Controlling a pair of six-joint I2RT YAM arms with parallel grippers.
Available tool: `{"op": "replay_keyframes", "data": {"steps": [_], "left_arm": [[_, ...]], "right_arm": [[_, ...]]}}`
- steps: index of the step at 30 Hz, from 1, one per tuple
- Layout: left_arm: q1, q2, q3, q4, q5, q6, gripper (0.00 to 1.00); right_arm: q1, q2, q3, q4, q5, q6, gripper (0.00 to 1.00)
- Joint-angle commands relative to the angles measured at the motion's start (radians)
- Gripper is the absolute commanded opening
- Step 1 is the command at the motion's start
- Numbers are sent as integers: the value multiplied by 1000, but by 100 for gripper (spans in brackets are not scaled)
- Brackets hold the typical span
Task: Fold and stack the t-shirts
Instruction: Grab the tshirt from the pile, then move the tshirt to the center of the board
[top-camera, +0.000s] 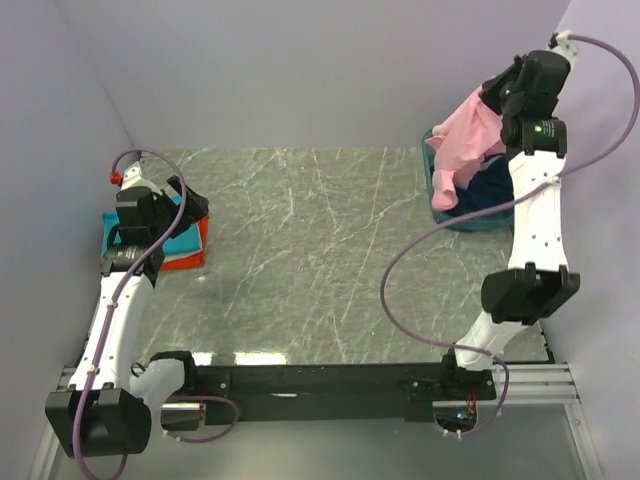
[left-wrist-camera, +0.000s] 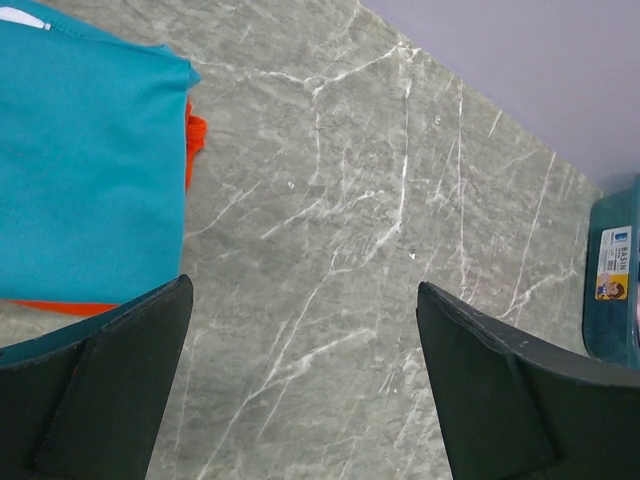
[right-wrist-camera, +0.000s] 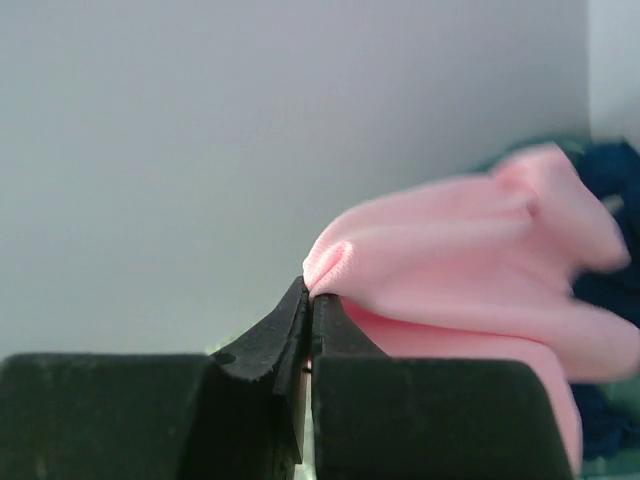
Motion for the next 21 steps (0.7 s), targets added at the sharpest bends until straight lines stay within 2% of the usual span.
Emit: {"op": "replay_keyframes", "data": {"steps": [1,4,9,14,16,17,20,21], "left_arm": [[2,-31,-5,47,5,-14,99],[2,-28,-7,50,16,-13,99],[2,-19,1,49,38,-11,99],[2,-34,1,32,16,-19,99],[0,-40,-5,27,9,-22,100],[2,-43,-10,24,1,-26,99],[2,-42,-16,1,-11,-26,99],[0,-40,-18,-8,-14,-23,98]], "right_arm": [[109,-101,65,110,79,-92,0],[229,-116,138,145,111,-147,0],[364,-109,255,153,79,-140,0],[452,-150,212,205,6,-43,0],[452,-193,98,234,-39,54,0],[449,-211,-32,251,-45,76,0],[452,-286,-255,268,5,139,1],[452,-303,-418,271,22,140,10]]}}
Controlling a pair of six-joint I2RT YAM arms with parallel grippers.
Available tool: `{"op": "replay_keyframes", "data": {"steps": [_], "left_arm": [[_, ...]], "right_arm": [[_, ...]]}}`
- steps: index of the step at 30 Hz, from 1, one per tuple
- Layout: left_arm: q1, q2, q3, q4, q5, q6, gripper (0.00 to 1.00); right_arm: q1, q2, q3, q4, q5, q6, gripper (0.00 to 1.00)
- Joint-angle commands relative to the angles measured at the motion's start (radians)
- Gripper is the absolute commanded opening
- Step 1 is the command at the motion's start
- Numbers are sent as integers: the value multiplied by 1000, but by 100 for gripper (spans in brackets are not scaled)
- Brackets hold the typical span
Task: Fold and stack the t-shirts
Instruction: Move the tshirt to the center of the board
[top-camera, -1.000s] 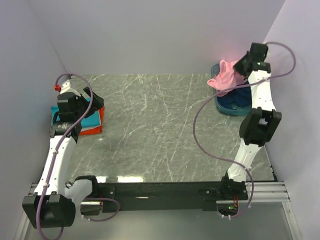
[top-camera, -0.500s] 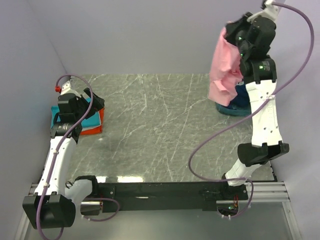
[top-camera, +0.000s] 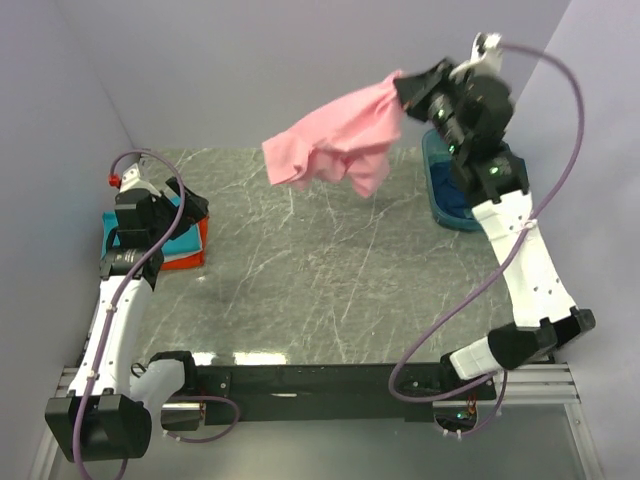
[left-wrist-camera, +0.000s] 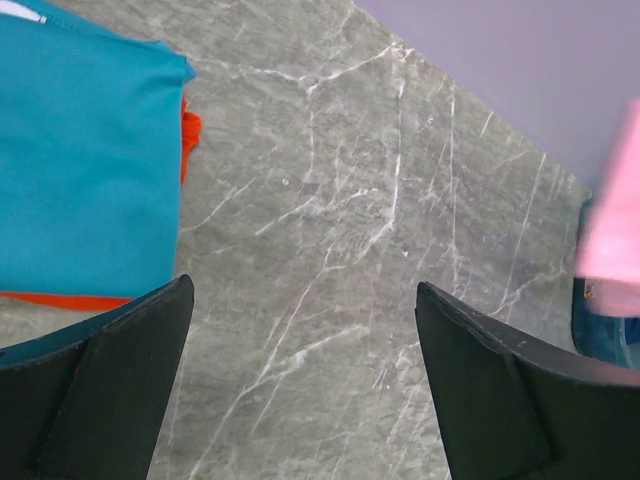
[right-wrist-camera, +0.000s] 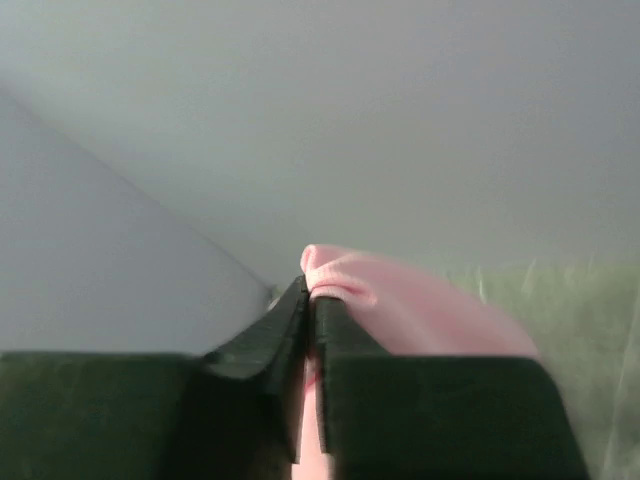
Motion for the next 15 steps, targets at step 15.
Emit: {"op": "replay_keyframes", "data": {"steps": [15], "left_arm": [[-147,124,-115,64,40,-88,93]], "right_arm": [[-11,10,-894,-64,-9,94,71]]}}
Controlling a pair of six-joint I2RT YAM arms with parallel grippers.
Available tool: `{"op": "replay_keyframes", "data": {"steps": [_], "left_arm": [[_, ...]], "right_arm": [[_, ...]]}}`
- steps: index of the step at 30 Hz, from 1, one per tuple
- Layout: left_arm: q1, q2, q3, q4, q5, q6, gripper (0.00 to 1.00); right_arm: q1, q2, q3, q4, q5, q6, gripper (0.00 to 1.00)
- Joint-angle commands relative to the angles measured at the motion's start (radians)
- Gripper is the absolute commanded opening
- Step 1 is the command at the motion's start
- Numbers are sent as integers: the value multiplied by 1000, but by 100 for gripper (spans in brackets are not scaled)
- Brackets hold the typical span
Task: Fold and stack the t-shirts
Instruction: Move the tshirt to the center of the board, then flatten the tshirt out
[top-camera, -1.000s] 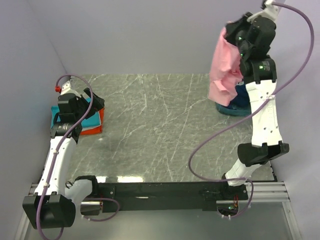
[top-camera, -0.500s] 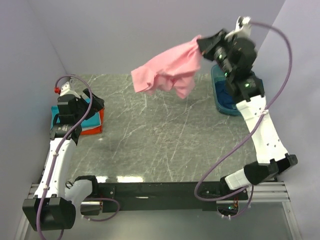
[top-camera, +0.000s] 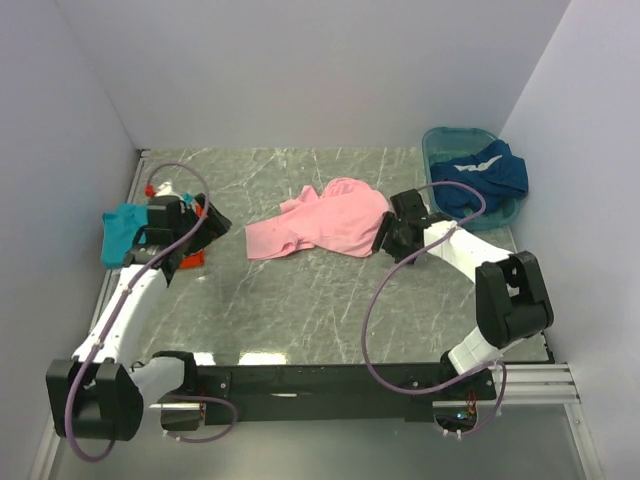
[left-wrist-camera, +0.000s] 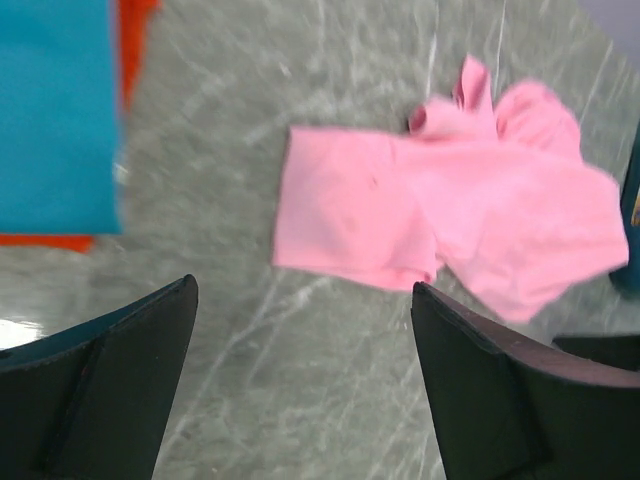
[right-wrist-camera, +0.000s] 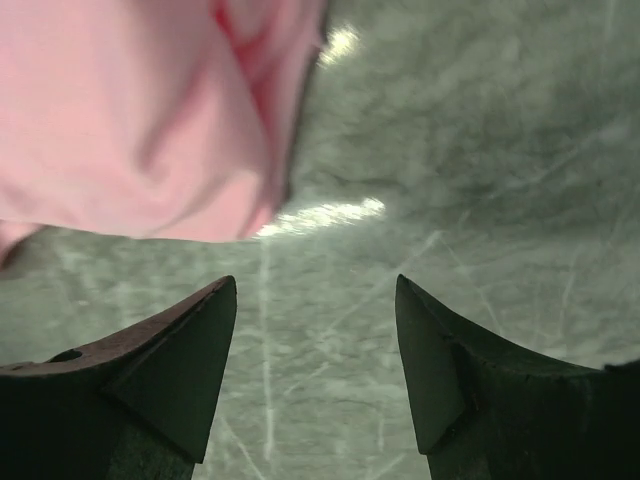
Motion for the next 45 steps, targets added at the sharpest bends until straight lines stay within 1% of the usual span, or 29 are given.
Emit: {"op": "replay_keyframes", "data": {"steps": [1,4,5,8,11,17,20,24,28,30,33,34,37,38,41,45], "left_arm": [[-83,58,-36,69,26,-55,92],[-123,127,-79,97,35,-55,85],[-125,149,-87,107,45,-53,83],[-127,232,-99,164,84,-44,74],[-130,295,-88,193,91,-38,69],[-139,405,-42,224,109,-15,62],[-153,459,-10,209,91,-15,60],[-160,514,2,230,97,-36,58],[-174,554,24,224,78,-58,49],[-183,573,31,227,69,-67,47],[-197,597,51,218,60,-61,40],[-199,605,57,215,54,-59,30],[-202,626,73,206,51,-53,10],[-202,628,77,203,48,-53,1],[-202,606,90,189,36,-59,0],[-200,506,145,163,19,-73,0]], "right_arm": [[-2,-97,42,84,-14,17,71],[-2,-102,55,65,-14,11,70],[-2,-105,50,67,-14,12,70],[-2,-120,39,81,-48,12,69],[-2,-137,24,85,-56,17,69],[-2,-146,5,84,-59,9,69],[-2,-139,5,82,-57,11,68],[-2,-126,7,87,-63,11,68],[-1,-117,18,82,-65,9,68],[-2,-117,16,84,-63,7,68],[-2,-113,13,84,-62,1,68],[-2,-111,16,81,-56,0,68],[-2,-94,24,71,-45,-9,68],[-2,-84,25,71,-43,-15,68],[-4,-51,24,79,-31,-23,68],[-5,25,44,93,-20,-52,66]]}}
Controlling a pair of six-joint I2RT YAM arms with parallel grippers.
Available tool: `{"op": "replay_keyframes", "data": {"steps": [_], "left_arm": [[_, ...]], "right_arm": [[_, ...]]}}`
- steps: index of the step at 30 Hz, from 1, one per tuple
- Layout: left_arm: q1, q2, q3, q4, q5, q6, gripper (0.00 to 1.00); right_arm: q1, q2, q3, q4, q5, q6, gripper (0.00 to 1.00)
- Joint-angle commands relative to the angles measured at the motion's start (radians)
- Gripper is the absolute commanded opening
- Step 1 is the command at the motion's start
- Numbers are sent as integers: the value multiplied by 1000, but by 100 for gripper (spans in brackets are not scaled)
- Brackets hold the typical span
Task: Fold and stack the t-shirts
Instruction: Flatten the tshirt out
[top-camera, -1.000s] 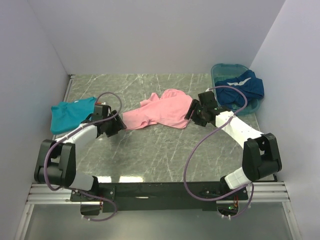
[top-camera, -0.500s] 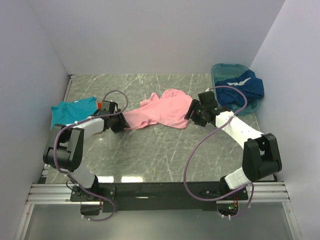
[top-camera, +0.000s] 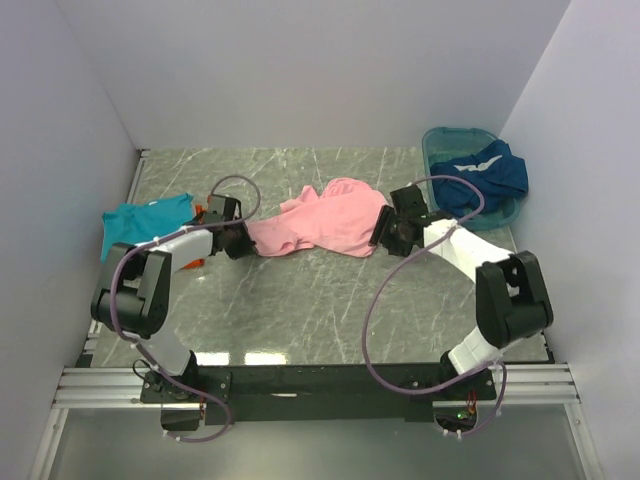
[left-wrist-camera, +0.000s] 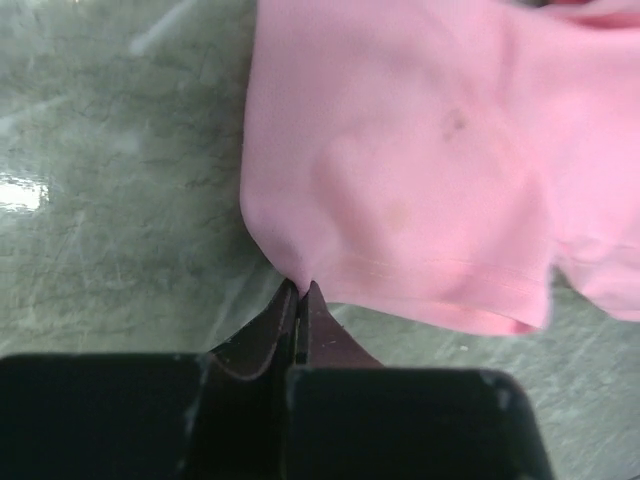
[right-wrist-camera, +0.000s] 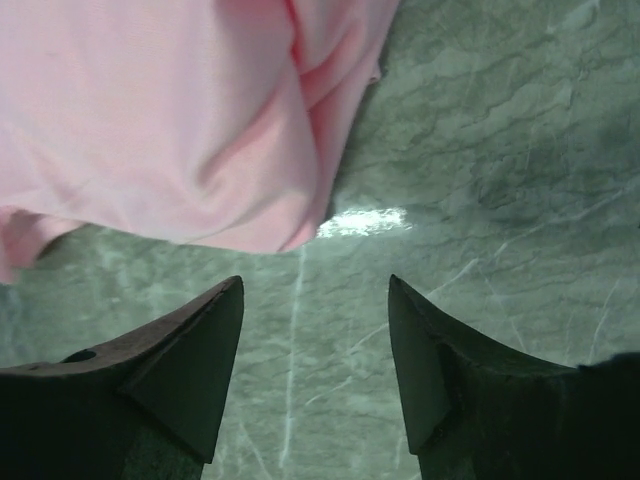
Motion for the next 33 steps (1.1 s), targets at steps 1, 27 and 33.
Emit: {"op": "replay_keyframes", "data": {"steps": [1,27,33], "left_arm": [[-3,-114,79,-6,-25,-10,0],[-3,-241,121,-102,-68,4,0],[16,-250,265,-158,-98,42,0]], "right_arm": [[-4,83,43,31,27,-45,65],[-27,374,261,27,-33,-118,23],[-47,283,356,-84,-4,-148,0]]}}
